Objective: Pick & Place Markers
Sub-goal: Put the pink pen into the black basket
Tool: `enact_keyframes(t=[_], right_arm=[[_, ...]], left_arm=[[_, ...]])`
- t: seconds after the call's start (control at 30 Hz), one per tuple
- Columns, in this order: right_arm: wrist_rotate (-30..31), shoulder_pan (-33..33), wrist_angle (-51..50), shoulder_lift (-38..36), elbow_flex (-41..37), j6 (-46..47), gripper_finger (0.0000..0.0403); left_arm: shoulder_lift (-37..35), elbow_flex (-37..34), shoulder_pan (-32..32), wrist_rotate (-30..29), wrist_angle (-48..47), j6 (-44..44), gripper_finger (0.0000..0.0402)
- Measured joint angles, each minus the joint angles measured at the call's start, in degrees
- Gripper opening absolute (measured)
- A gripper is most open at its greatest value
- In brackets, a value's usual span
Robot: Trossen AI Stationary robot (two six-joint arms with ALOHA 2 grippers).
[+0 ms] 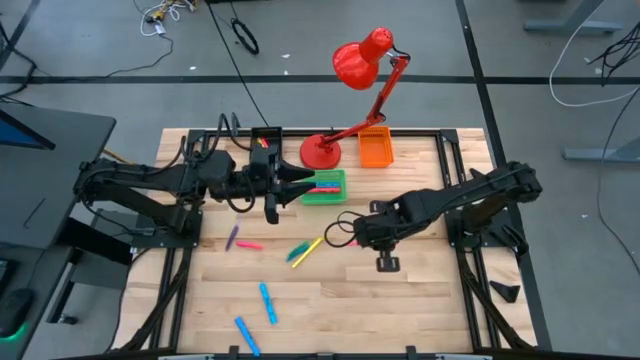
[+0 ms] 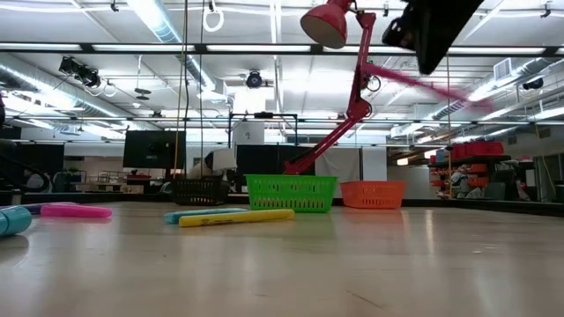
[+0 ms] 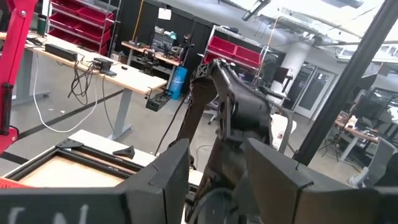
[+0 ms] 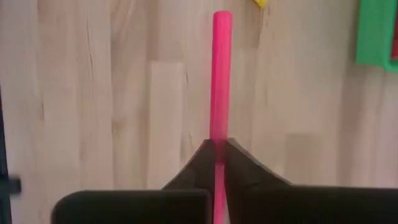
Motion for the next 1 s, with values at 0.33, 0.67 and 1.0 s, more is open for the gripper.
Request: enact_keyframes(t=[0.33, 0.67, 1.0], right_arm=[[0.1, -1.2, -7.2, -0.1, 11.7, -3.8, 0.0001], [1.6, -1.2, -8.2, 0.0, 13.2, -4.0, 0.0005], [1.5, -1.1, -8.5, 0.0, 13.2, 8.9, 0.0021]], left_arm=[[0.0, 0.0, 0.0, 0.0, 0.0, -1.0, 0.0162], [0.0, 0.0, 0.0, 0.0, 0.0, -3.0, 0.0162], [0.0, 0.0, 0.0, 0.0, -0.1, -3.0, 0.0162]])
